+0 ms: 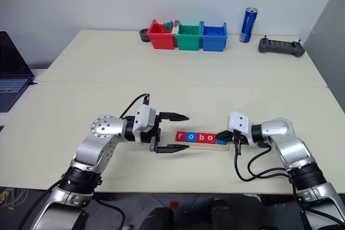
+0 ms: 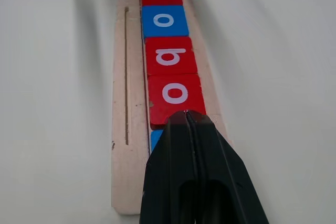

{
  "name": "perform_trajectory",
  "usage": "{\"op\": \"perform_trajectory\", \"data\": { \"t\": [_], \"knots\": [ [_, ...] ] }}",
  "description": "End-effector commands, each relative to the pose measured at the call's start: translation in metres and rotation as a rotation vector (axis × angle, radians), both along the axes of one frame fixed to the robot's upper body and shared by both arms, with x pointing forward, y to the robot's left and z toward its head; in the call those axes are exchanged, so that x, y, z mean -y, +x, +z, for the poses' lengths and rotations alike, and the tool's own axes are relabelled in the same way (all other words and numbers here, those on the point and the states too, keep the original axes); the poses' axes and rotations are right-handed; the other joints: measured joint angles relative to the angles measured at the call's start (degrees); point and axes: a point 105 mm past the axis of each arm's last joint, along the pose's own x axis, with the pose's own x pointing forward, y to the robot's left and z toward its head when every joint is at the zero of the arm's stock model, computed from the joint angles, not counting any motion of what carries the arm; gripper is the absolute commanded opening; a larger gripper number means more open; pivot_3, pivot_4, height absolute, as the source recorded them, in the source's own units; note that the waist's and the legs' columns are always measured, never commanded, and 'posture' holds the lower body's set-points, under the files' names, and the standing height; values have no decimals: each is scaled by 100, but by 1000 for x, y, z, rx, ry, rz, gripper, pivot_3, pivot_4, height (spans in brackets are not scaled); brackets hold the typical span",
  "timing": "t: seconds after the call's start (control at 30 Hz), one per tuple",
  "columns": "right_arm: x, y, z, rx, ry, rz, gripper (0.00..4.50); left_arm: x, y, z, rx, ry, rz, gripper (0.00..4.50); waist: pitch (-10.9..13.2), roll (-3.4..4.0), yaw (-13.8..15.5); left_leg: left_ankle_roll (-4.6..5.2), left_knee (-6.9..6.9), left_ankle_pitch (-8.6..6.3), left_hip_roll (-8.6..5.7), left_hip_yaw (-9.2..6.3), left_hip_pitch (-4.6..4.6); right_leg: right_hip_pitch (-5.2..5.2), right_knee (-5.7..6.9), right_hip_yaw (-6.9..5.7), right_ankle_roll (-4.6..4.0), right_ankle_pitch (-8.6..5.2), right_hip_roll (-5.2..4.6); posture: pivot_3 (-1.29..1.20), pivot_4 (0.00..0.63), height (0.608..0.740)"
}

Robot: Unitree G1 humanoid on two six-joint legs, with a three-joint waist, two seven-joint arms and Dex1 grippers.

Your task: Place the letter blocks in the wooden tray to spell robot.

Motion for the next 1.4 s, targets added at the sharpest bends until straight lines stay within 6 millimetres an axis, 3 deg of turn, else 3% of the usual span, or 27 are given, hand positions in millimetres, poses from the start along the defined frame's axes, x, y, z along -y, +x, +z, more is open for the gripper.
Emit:
{"op": "perform_trajectory", "data": {
  "t": [0.03, 0.33, 1.0, 1.4],
  "knots": [
    [13, 1, 23, 53, 0, -1, 32, 1, -1, 6, 34, -10, -11, 4500, 0, 0, 2, 0, 0, 0, 0, 0, 0, 0, -1, -1, 0, 0, 0, 0, 150, 740],
    [33, -6, 13, 27, -57, -17, 32, 3, -1, 6, 35, -12, -17, 4500, 0, 0, -5, 0, 0, 0, 1, 3, 1, 0, 0, 1, 0, 0, 1, 0, 150, 740],
    [28, -6, -3, 35, -83, -11, 32, 3, 0, 7, 38, -10, -18, 4500, 0, 0, -4, 0, 0, 0, 1, 2, 1, 0, 0, 1, 0, 0, 0, 0, 150, 740],
    [15, -3, 0, 45, -57, 5, 32, 1, 0, 8, 38, -6, -10, 4500, 0, 0, -4, 0, 0, 0, 1, 2, 2, 0, 2, 1, 0, 0, 1, 0, 150, 740]
  ]
}}
